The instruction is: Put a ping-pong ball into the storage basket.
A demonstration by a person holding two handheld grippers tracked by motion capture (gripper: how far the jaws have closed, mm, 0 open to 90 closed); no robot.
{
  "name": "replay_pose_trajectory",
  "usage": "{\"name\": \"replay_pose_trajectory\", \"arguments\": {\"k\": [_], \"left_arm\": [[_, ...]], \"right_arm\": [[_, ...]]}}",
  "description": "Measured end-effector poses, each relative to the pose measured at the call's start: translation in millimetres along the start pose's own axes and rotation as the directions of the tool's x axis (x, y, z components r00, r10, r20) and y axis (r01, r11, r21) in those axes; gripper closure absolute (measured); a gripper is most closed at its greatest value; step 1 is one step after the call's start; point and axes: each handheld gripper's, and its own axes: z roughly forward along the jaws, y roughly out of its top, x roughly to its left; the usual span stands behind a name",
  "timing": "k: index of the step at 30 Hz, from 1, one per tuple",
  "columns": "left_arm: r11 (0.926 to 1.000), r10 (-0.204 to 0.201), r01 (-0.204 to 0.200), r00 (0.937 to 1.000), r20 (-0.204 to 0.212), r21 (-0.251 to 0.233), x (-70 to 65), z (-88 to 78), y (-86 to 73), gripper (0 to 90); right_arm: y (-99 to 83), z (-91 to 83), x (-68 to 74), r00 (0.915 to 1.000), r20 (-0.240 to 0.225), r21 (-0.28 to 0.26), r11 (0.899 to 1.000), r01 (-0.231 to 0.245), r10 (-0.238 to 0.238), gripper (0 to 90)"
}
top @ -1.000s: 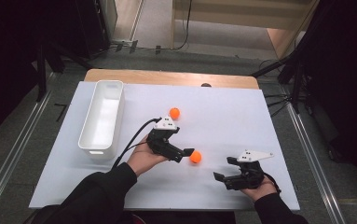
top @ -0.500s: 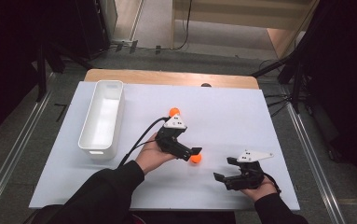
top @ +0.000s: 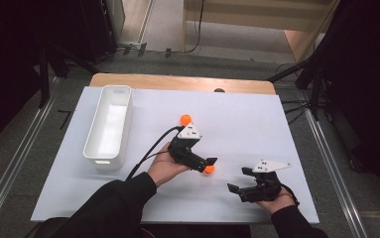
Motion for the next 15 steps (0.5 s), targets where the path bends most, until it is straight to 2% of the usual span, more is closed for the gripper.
{"name": "replay_pose_trajectory", "arguments": {"k": [7, 8, 15], "left_arm": [[1.0000, 0.005, -0.005, 1.0000, 0.005, 0.007, -1.7, 2.9, -2.5, 3.0], [1.0000, -0.006, 0.006, 0.9999, 0.008, -0.002, -2.0, 3.1, -4.3, 3.0], [0.9999, -0.010, 0.010, 0.9999, 0.001, -0.001, 0.0, 5.4, -10.2, 3.1]], "right_arm": [[0.0, -0.1, 0.0, 1.0000, -0.001, 0.000, 1.000, 0.001, -0.001, 13.1], [-0.1, -0.3, 0.2, 1.0000, -0.001, 0.003, 1.000, -0.003, 0.003, 13.2], [0.1, 0.0, -0.1, 1.0000, -0.002, 0.003, 1.000, 0.005, -0.005, 13.1]]}}
